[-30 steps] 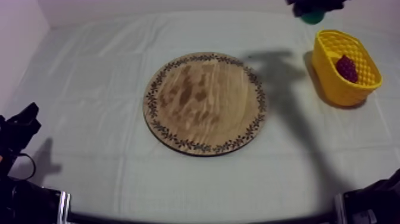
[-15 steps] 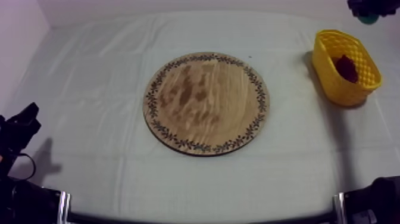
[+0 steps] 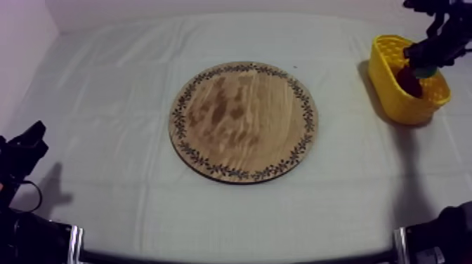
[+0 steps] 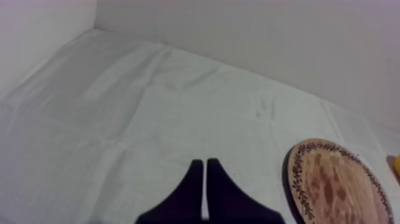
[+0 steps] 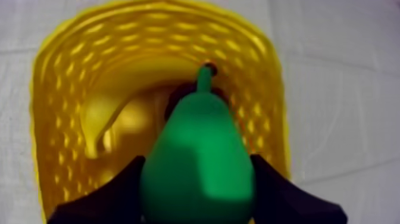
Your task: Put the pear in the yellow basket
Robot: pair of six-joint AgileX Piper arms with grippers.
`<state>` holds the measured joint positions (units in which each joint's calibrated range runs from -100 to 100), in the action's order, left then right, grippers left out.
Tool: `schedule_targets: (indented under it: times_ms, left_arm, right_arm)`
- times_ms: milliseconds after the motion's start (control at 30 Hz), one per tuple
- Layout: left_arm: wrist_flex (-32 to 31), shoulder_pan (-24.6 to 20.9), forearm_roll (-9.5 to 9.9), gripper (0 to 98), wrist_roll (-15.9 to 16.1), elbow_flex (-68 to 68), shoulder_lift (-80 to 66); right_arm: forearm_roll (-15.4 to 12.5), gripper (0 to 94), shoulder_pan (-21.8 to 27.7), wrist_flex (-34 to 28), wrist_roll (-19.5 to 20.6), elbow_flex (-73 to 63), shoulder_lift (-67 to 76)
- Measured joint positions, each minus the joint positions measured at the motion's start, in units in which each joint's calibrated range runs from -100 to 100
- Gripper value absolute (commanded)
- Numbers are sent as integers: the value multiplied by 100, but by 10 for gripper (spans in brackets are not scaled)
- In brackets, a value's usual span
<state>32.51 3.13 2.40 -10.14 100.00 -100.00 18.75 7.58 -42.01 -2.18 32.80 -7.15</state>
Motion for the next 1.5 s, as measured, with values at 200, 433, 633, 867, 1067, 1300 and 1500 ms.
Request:
schedule_targets:
  times_ms: [200,433,633,867,1067,1300,1500]
  left_arm:
    - [0,0,0,1,0,0,0]
    - [0,0,0,1,0,0,0]
    - [0,0,0,1,0,0,0]
    - [0,0,0,1,0,0,0]
    - [0,0,0,1,0,0,0]
    - [0,0,0,1,0,0,0]
    - [0,0,0,1,0,0,0]
  right_arm:
    - [-41,564,-88,111,131,-192,-582]
    - [-245,719,-120,216,83,-311,-694]
    - [-502,702,-36,552,-158,-93,-44]
    - [-946,640,106,1323,-566,861,1452]
    - [-1333,572,110,1696,-928,2079,3011]
    - [-1777,526,-37,1844,-1304,3842,5153]
    - [-1835,410,-217,1794,-1317,5293,6987]
